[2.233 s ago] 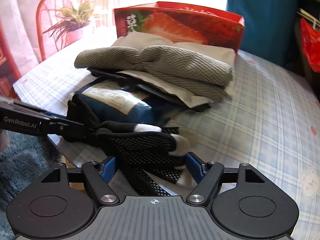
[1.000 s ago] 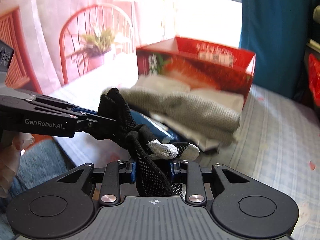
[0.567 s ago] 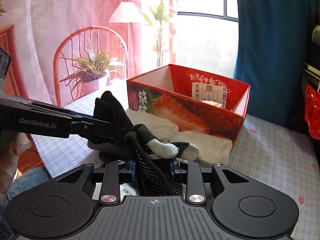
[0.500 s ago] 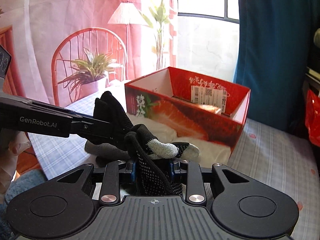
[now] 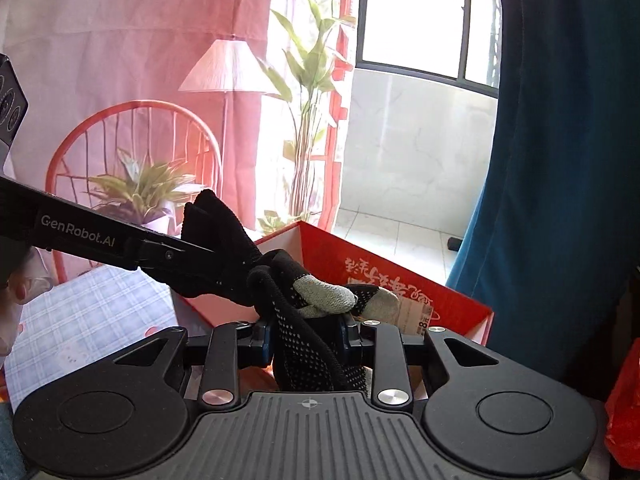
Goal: Organize soft objects
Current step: 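Lower the glove into the red box and open both tools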
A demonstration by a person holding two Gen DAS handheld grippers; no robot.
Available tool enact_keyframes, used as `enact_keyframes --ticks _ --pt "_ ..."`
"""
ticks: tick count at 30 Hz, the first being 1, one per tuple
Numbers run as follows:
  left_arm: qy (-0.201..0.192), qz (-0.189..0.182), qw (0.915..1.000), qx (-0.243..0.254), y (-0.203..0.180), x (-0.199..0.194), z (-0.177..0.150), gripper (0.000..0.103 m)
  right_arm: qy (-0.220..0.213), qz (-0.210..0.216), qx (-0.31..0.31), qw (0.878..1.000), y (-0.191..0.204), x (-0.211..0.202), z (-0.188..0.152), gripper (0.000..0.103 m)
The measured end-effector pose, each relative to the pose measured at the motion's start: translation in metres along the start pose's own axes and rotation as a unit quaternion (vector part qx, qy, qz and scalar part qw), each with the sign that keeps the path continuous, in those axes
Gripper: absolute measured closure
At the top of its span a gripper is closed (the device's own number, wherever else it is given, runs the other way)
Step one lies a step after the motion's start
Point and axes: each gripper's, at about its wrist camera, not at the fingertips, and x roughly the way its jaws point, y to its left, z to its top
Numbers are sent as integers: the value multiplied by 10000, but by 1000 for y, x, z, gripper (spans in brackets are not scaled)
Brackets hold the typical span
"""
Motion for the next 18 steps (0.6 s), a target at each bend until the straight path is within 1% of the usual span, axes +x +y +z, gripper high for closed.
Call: enact_keyframes --ticks 4,7,9,10,11,12,13,14,15,16,18 --pt "208 164 9996 4 9 31 12 81 120 65 101 9999 -16 36 6 76" --pt "423 256 9988 13 13 52 11 80 283 117 239 9992 -25 59 -1 76" --pt "567 312 9979 62 15 63 8 76 407 149 339 9985 -29 71 -9 74" --pt "641 373 9972 98 16 68 6 74 472 151 361 9981 -31 76 -13 70" --pt "701 418 9966 134 19 71 3 68 536 131 379 9978 -32 79 -18 68" --pt "737 489 9960 150 19 73 1 61 583 95 391 9975 -34 82 -22 63" --pt "763 550 9955 142 20 77 0 59 604 76 392 9974 -35 83 -26 58" --pt "785 573 9952 124 21 79 0 55 600 54 387 9974 -36 83 -30 57" --pt "798 586 9950 103 21 80 -1 52 604 22 380 9974 -37 83 -32 51" --pt "808 612 9948 87 20 81 -3 52 612 -9 367 9974 -37 82 -35 48" --pt "833 694 9940 110 17 82 -6 51 592 -14 350 9976 -40 77 -40 45"
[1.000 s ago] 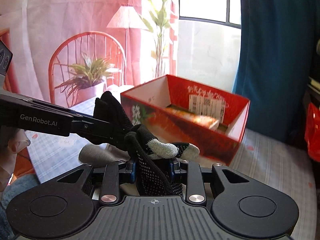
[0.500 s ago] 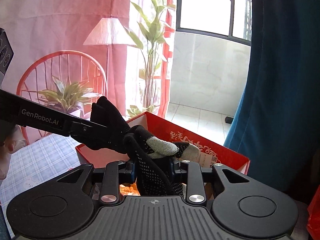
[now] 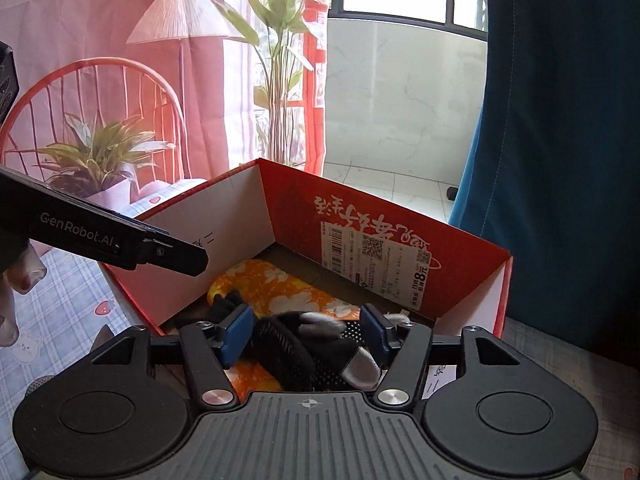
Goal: Organize soft objects
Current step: 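Lower the glove into the red box and open both tools, then move both tools back to the pile over the blue snack bag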
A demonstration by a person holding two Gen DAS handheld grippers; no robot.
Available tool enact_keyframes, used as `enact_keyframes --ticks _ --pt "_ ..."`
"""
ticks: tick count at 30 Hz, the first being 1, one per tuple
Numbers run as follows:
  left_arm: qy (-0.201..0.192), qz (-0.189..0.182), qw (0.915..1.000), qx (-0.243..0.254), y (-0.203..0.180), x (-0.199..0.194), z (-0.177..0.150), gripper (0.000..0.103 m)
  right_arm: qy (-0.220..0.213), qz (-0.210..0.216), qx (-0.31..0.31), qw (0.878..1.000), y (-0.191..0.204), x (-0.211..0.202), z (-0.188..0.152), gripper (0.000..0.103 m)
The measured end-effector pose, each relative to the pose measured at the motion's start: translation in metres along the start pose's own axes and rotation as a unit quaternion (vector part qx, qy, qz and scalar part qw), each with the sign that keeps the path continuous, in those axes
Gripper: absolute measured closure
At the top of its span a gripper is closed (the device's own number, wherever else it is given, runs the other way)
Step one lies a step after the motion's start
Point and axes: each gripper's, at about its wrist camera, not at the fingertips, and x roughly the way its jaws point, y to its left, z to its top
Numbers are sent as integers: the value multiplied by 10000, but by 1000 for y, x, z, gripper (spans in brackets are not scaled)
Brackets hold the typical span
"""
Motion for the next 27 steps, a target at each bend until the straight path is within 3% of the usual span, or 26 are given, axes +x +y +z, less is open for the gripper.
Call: enact_keyframes --ticks 5,10,16,20,27 --pt "40 220 9997 44 -12 -4 -8 51 -54 116 168 9998 -15 -15 -7 44" --pt "-129 456 9988 102 -23 -36 -22 51 -170 286 300 9990 -23 -33 -10 44" --pt "-357 656 9972 50 -27 -85 -47 51 -334 511 263 9978 -5 -60 -20 44" --pt "-273 753 9967 -115 -20 -98 -67 52 -372 537 322 9973 13 -81 -34 44" --pt "-145 460 9988 -105 -15 -119 -114 52 -302 332 642 9969 40 -117 -77 44"
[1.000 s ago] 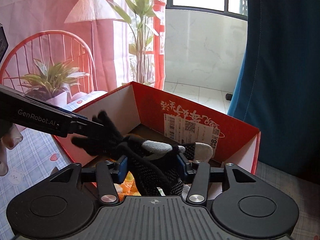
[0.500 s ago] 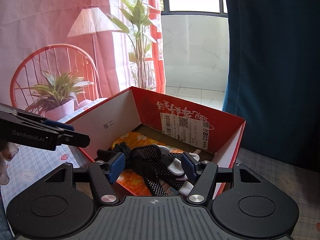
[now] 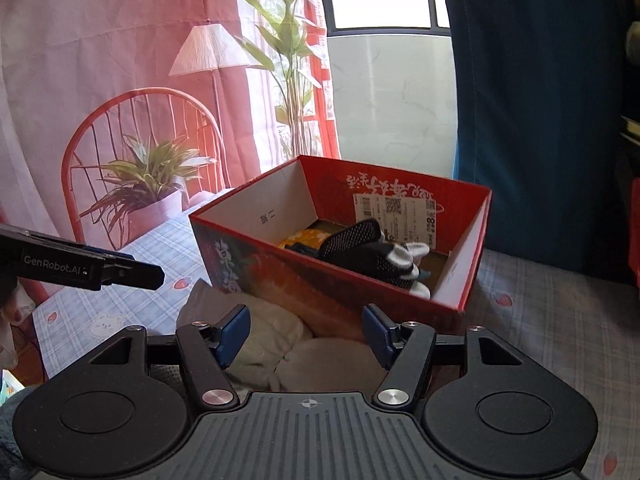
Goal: Organize soft objects
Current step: 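Move both tools back to the pile over the blue snack bag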
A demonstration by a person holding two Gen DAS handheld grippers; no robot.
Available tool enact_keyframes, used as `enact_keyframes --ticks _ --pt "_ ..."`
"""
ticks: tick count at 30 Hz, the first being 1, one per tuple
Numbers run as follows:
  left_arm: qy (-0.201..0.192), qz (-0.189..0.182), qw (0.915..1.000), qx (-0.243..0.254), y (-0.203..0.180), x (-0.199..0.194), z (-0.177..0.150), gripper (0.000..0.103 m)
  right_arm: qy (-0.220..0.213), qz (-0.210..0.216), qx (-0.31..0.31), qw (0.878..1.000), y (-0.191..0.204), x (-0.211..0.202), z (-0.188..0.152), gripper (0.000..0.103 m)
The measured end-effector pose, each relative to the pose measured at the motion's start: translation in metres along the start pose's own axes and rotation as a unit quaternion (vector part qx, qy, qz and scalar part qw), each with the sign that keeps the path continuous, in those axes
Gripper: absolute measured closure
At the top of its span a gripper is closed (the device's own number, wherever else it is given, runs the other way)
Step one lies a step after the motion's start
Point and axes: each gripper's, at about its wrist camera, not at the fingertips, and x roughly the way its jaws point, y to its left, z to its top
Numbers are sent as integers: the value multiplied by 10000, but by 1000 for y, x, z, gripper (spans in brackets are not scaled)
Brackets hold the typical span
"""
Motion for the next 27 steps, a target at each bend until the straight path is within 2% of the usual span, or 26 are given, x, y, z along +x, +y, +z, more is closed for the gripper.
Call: enact_keyframes --ticks 7,12,18,24,27 --pt "460 -463 9977 192 9 5 -60 52 266 -93 317 9991 35 -23 -51 45" --pt "828 -608 9946 146 24 15 -89 53 668 -198 742 9948 49 -25 -85 44" --pt "1145 -816 9900 -127 37 32 -107 53 1236 -283 1178 9849 50 -15 -108 44" --pt "1175 -1031 9873 -298 41 38 -116 53 1686 -205 1287 9770 52 3 -114 41" --pt "1227 -1101 9858 -321 39 42 -115 53 1757 -101 1430 9740 50 11 -117 41"
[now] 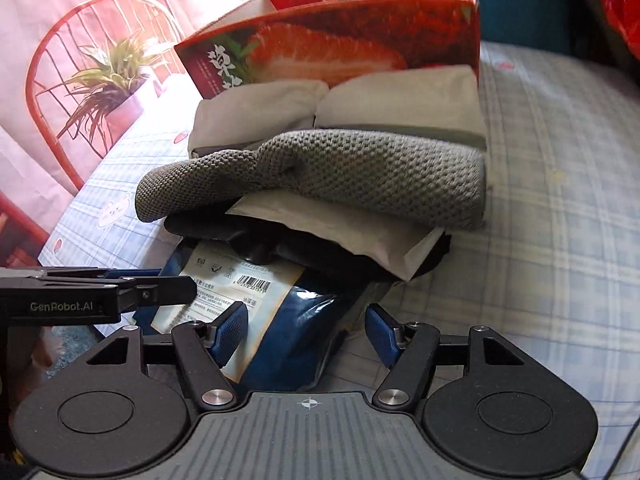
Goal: Organize soft objects
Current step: 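Move both tools back to the pile over the blue snack bag, then close the left tool on the blue snack bag while the right tool grasps it too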
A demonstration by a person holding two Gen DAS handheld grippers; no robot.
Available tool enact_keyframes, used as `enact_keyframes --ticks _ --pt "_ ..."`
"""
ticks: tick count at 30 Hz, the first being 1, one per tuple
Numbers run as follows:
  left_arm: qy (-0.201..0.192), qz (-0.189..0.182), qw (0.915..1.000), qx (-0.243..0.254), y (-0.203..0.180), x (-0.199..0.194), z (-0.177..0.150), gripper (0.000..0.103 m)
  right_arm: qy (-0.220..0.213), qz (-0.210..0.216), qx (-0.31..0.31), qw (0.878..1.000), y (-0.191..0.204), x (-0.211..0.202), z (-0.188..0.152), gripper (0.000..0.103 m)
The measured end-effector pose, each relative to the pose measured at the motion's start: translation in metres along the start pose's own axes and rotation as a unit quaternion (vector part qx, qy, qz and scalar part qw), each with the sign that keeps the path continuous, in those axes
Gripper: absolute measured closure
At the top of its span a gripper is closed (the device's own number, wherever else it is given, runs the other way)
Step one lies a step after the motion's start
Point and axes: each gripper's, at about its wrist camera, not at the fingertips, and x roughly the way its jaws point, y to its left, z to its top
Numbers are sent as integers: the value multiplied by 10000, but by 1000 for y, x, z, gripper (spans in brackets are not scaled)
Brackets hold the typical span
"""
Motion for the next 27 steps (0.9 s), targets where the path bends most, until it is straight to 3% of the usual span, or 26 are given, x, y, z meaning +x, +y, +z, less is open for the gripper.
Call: enact_keyframes --ticks 18,27 --pt "-37 -33 9999 -147 -4 18 17 52 27 332 54 9994 -7 19 13 42" --pt "-82 -221 9997 -77 -10 7 12 54 5 392 16 9992 0 10 8 49"
